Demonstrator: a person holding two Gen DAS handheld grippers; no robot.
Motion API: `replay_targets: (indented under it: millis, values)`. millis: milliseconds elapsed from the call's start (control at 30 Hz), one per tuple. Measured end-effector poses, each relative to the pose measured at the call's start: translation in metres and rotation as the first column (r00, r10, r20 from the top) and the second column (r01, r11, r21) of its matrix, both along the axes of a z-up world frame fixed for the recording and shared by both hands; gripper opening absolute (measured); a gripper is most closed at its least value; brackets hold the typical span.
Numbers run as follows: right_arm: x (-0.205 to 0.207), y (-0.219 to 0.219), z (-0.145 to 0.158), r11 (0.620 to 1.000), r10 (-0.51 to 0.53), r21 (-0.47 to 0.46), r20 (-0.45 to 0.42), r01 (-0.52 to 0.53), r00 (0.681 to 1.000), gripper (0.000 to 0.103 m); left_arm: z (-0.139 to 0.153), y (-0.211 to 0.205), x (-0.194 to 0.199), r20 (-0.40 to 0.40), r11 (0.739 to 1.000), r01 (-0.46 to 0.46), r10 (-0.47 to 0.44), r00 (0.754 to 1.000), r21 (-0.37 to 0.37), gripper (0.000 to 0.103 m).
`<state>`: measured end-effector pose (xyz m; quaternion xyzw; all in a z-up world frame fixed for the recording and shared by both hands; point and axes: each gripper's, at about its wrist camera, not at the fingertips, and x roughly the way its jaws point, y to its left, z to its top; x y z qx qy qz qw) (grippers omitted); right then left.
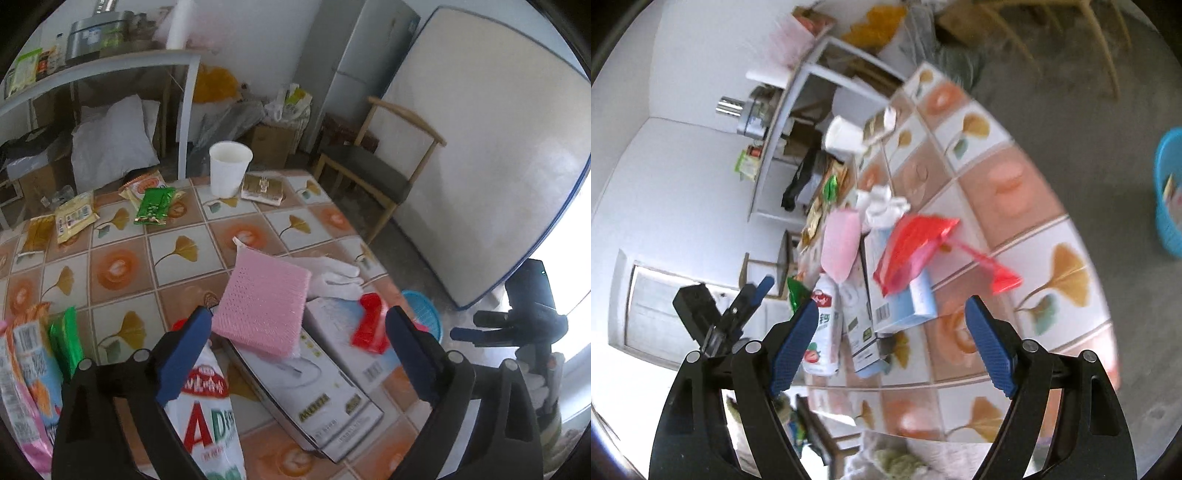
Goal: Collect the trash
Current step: 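Bring both tools back to the table toward the pink sponge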
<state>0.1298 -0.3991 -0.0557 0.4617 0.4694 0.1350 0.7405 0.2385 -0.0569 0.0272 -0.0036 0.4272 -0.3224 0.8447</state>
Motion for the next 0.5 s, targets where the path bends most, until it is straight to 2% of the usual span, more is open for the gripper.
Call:
replay_targets:
  millis: [133, 267, 500]
  values:
    - [0.013, 0.013, -0.013, 1.000, 0.000, 0.020, -0.056, 0.001, 0.998, 0.078, -0.021, -0.021, 0.028, -0.048, 0.995, -0.005, 0.010, 0.999, 0.104, 0.094]
    - [0.023, 0.017, -0.019, 1.000, -0.007, 0.021, -0.093, 0.009, 0.996, 0.078, -0.046, -0.041, 0.055, -0.111, 0.979, 0.035, -0.012, 0.994, 0.200, 0.094]
    - [0.032, 0.017, -0.023, 1.000, -0.026, 0.004, -0.124, 0.027, 0.992, 0.078, -0.066, -0.055, 0.074, -0.157, 0.967, 0.058, -0.019, 0.987, 0.247, 0.094]
